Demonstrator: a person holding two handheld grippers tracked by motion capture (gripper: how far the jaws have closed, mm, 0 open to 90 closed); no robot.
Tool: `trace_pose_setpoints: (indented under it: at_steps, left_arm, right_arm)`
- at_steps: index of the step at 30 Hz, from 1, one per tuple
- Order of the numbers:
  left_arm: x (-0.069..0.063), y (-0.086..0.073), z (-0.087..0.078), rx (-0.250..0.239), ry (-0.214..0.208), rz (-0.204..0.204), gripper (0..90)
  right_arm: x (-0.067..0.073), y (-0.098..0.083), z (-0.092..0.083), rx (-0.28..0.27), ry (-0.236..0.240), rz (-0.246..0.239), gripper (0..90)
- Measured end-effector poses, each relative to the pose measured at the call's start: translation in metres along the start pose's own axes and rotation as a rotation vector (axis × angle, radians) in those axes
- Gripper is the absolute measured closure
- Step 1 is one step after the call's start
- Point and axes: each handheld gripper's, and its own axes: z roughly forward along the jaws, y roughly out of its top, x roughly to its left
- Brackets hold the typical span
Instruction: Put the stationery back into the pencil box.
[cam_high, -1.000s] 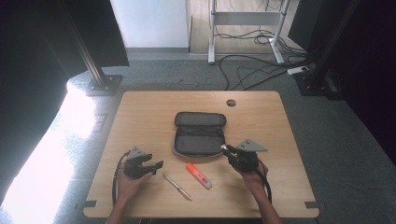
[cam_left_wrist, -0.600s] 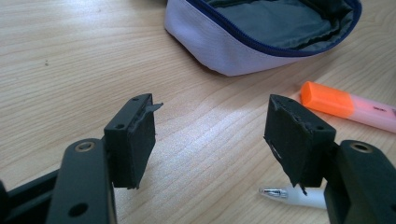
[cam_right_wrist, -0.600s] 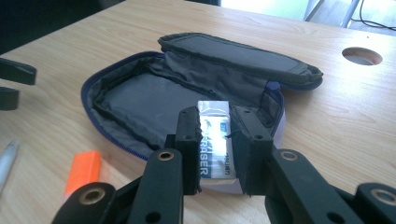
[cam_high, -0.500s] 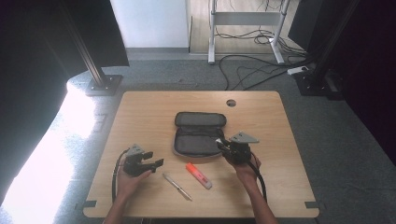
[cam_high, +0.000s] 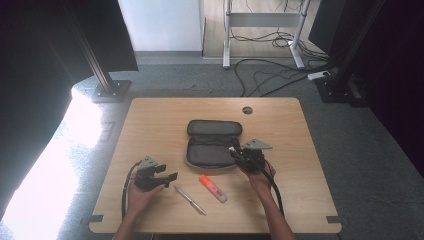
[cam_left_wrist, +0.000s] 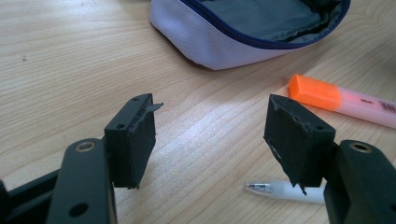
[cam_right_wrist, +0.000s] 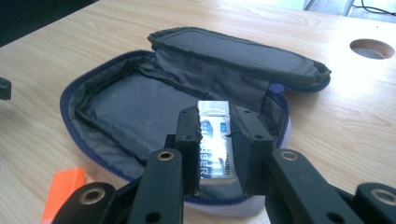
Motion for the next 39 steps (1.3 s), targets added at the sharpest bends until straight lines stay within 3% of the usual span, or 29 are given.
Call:
trace_pose_setpoints:
  at_steps: [13,28,39]
  left_arm:
    - [0.0,-0.002,-0.002,0.001,0.006,-0.003,34.2]
    - [0.005,-0.002,-0.006,-0.003,0.015,-0.015,34.0]
    - [0.005,-0.003,-0.006,-0.006,0.016,-0.015,34.0]
  right_arm:
    - [-0.002,0.014,0.012,0.002,-0.003,-0.001,72.8]
    - [-0.013,0.006,0.043,0.083,-0.034,0.015,72.7]
    - [-0.013,0.002,0.049,0.104,-0.048,0.005,72.5]
